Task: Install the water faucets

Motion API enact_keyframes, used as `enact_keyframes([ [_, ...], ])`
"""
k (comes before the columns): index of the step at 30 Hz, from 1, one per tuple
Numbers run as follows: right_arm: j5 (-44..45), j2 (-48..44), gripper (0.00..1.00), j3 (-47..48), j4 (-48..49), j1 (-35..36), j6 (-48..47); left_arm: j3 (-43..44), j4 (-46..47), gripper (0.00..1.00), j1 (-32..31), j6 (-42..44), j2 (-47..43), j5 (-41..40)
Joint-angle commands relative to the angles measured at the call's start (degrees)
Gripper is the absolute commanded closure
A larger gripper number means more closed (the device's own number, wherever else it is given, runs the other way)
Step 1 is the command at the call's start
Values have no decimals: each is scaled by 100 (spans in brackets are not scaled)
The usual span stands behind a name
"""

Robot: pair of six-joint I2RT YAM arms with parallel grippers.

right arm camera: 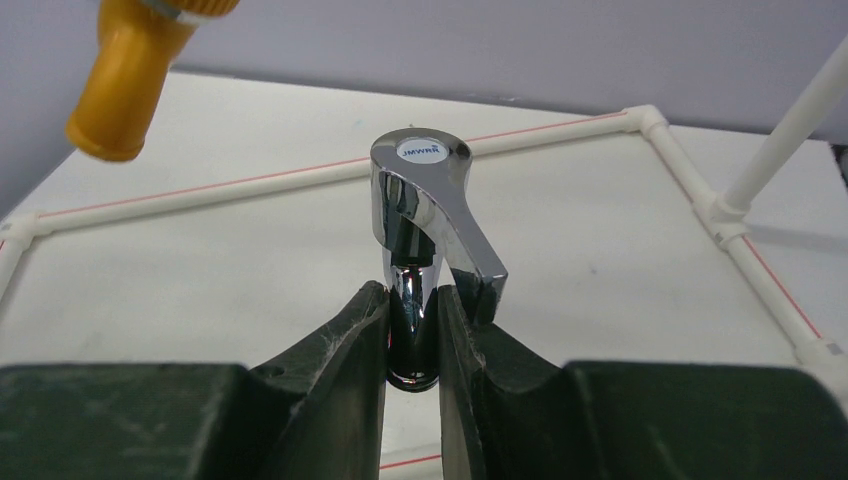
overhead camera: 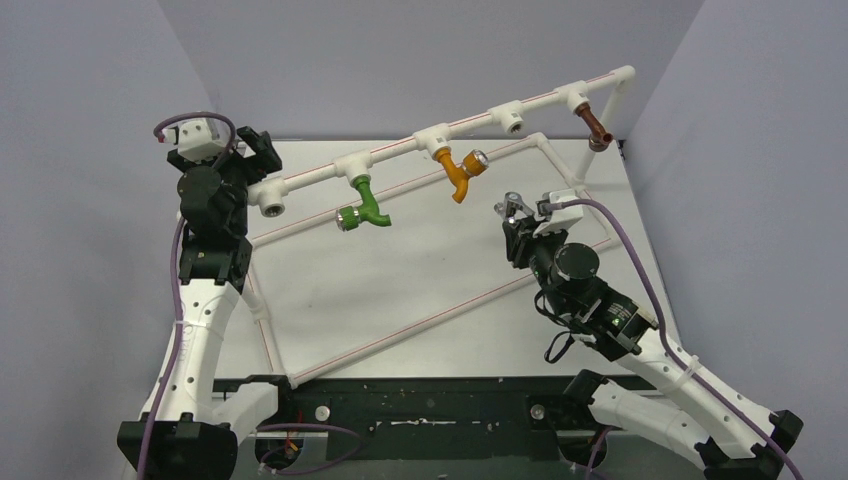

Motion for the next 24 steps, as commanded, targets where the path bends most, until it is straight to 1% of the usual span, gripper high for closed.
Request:
enact_keyframes([
  [1,-320,154,100,40,1366,-547,-529,-622,-808,10,-55,143,137,291],
  [6,-1324,411,100,13,1917,-1474,-574,-761,-812,10,-28,8,129,447],
  [11,-2539,606,100,-114,2510,-2541,-295,-896,-794,10,-20,-97,-2,492],
  [14,-3291,706,100,-278,2960,-3064,-111,-906,-826,10,-20,-115,-3,476],
  [18,-3782,745,100,-524,3593,-3320,-118,-894,-850,10,-11,-164,68,565],
  [24,-4029,775,100,-475,3803,-3333,-349,-886,-882,10,16,-182,85,585],
])
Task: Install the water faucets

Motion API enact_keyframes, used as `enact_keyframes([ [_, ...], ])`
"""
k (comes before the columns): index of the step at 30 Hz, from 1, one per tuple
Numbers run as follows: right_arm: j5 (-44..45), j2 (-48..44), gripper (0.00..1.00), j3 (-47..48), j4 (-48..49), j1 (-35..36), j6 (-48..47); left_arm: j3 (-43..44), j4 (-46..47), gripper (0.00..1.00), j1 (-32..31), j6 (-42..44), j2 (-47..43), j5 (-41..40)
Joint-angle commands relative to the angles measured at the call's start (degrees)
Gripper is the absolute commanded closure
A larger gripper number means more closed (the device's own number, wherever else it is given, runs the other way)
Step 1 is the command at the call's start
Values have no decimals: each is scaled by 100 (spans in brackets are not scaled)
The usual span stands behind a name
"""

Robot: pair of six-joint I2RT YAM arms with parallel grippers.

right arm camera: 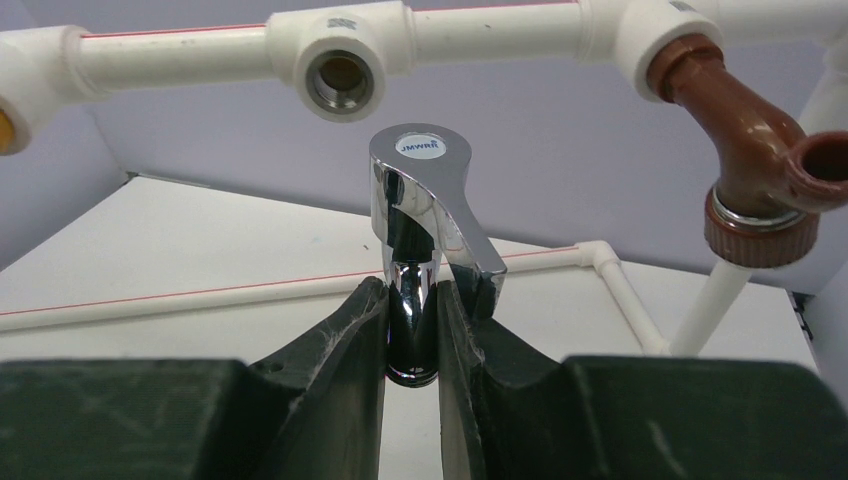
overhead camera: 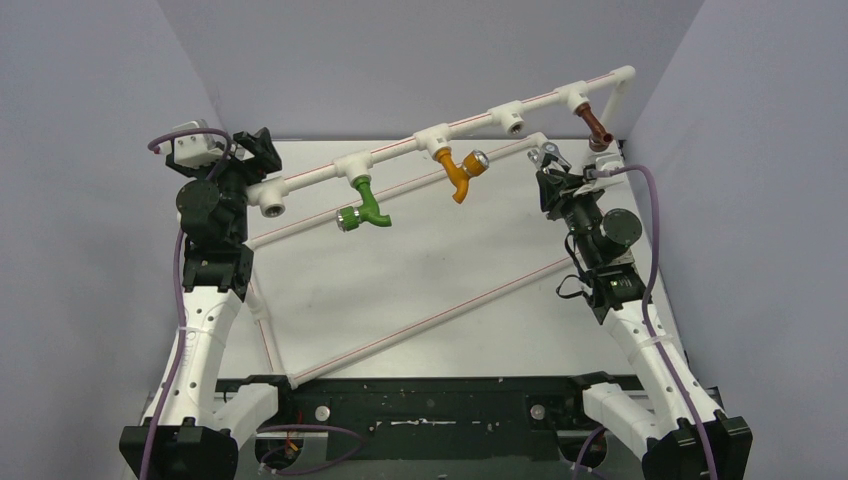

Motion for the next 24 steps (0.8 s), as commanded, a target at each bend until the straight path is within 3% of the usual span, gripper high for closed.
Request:
enact_keyframes([
  [1,-461,-85,100,141,1051,-35,-153,-496,-1601,10,-15,13,222,383],
  [24,-838,473,100,873,1187,-33,-555,-479,-1656,10,11,43,254,442],
])
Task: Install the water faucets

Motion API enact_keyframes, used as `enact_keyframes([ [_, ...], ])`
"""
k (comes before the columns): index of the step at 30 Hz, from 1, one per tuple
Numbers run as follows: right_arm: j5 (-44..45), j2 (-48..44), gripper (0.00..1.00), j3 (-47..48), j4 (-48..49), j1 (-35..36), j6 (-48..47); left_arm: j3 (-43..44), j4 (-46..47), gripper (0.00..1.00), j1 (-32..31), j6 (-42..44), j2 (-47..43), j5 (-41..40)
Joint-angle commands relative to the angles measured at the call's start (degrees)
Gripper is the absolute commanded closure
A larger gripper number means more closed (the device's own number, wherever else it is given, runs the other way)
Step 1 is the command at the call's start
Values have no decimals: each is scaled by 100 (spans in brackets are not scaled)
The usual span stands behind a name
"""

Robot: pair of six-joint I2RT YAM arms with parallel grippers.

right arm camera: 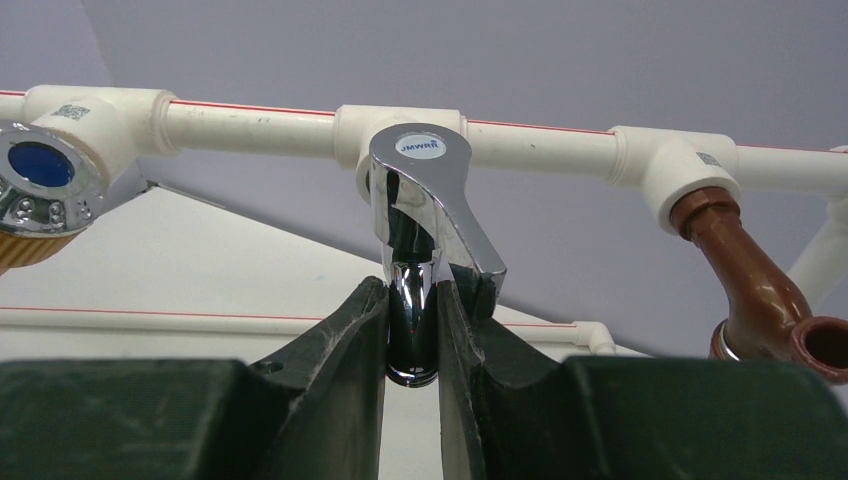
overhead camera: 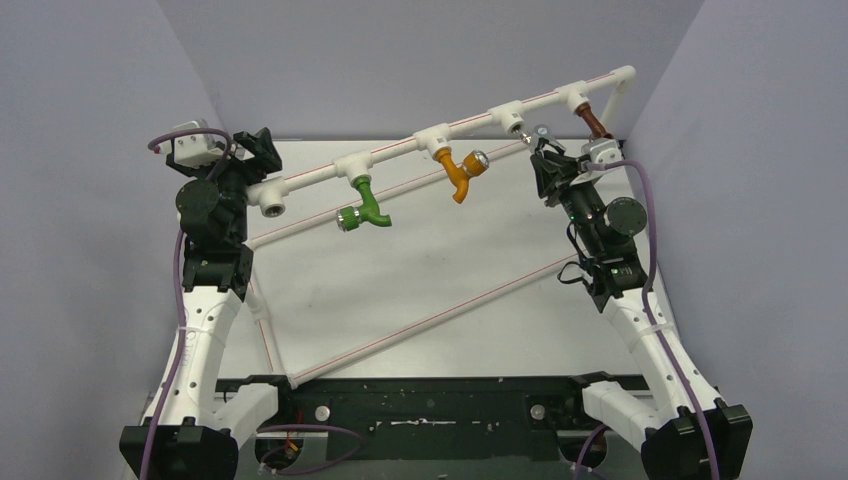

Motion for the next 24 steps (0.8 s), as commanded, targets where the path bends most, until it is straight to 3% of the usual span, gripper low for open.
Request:
enact_keyframes([
  [1,-140,80,100,340,738,-28,-34,-476,-1655,10,-2,42,247,380],
  [24,-378,527,100,558,1109,-16,204,-465,-1636,10,101,-29,309,537],
])
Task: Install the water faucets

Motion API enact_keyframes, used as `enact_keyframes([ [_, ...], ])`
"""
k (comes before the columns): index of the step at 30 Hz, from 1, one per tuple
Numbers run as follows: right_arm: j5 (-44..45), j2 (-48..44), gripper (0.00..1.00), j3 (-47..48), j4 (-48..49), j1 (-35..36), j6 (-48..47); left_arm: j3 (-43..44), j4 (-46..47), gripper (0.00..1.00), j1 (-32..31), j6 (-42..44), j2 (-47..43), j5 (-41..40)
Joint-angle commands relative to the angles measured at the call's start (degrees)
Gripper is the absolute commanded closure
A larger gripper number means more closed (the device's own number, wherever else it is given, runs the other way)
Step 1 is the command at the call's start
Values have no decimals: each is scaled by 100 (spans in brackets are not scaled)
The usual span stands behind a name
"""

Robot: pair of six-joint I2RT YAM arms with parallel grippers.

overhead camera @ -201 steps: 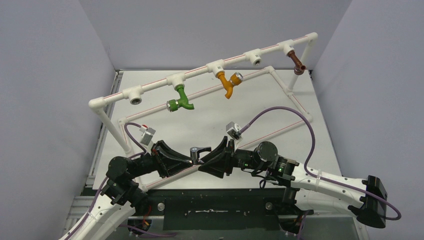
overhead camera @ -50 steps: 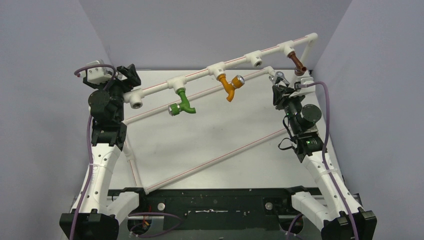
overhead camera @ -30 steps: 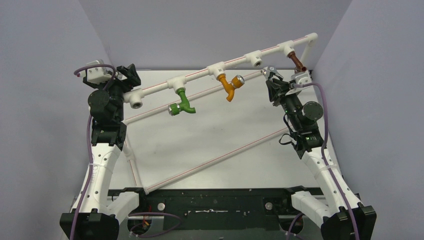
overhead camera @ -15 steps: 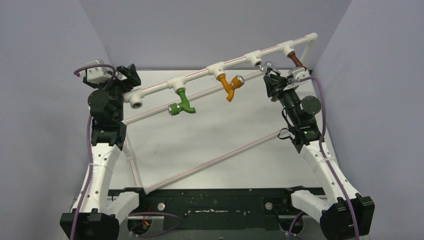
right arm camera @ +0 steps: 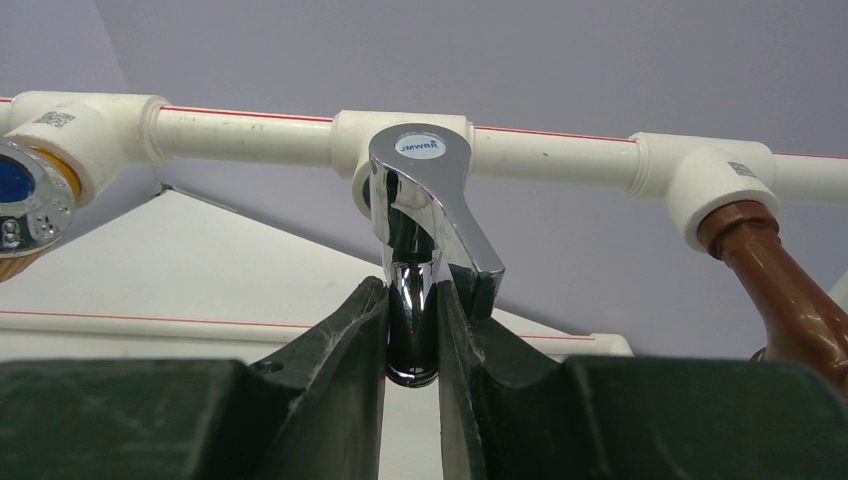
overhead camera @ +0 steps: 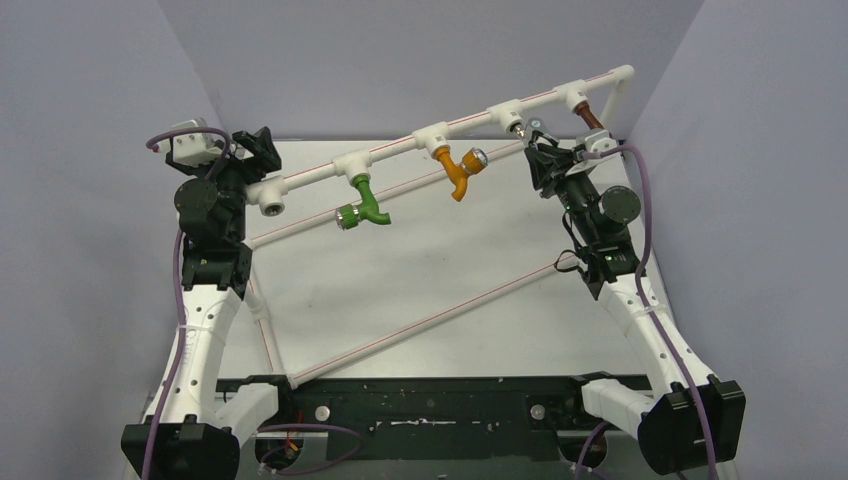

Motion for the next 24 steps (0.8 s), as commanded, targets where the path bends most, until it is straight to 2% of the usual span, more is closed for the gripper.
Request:
enact_keyframes([
  [1,-188,71,100,414,789,-11,67,-487,-1652,10,23,23,276,392],
  [24,43,56,100,626,173,446,-603,-485,-1634,10,199,-34,301,477],
])
